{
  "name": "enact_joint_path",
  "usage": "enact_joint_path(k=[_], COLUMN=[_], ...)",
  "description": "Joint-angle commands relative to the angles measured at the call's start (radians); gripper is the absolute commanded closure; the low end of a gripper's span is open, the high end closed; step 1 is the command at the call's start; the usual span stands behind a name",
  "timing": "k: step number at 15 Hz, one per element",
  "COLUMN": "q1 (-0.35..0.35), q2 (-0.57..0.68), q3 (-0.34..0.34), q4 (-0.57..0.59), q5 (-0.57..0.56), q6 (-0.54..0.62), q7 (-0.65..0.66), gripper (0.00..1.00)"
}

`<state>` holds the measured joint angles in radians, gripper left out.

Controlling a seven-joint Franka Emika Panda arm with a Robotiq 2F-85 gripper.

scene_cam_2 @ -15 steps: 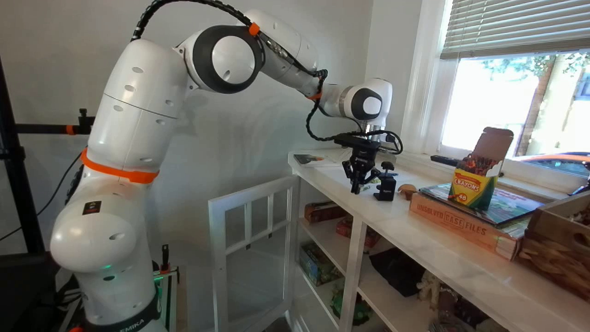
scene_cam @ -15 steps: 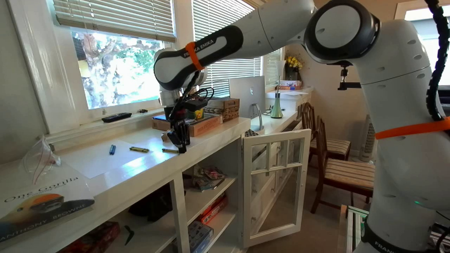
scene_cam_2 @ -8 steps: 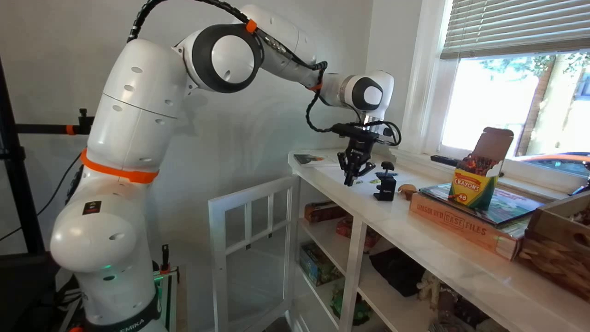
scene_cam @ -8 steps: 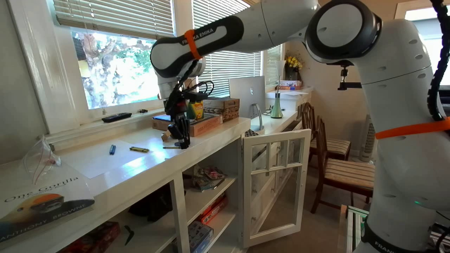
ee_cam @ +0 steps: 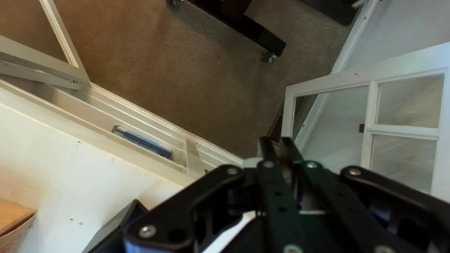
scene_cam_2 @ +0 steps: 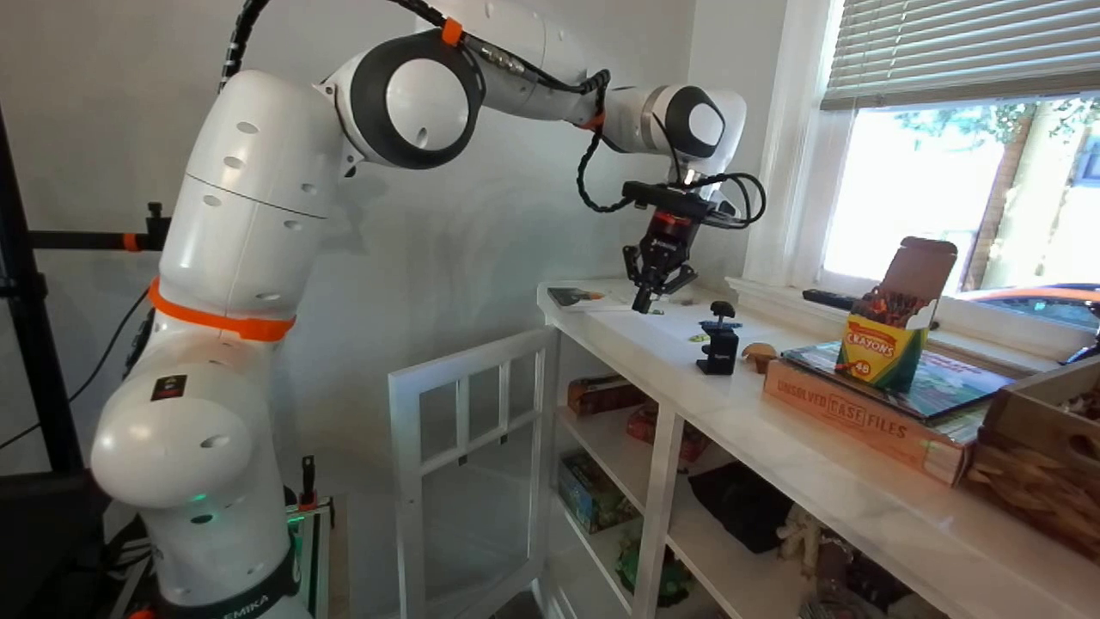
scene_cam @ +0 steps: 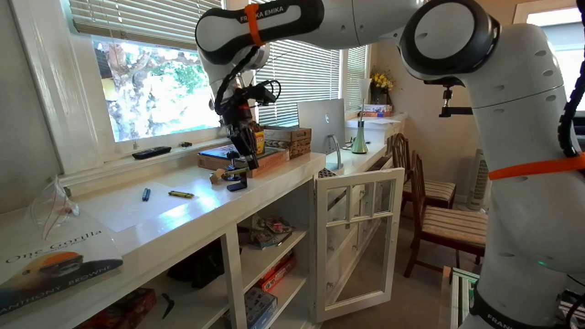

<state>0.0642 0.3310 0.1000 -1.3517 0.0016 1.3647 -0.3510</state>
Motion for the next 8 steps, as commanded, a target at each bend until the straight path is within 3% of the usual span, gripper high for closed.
enact_joint_path(k=[1, 8], q1=[-0.003, -0.006], q2=[0.012, 0.002], q3=[0.001, -0.008], q4=[0.052, 0.090], q5=[-0.049, -0.195], q6=[-0.067, -0.076], q7=[-0.070, -0.200], gripper=[0.98, 0.98])
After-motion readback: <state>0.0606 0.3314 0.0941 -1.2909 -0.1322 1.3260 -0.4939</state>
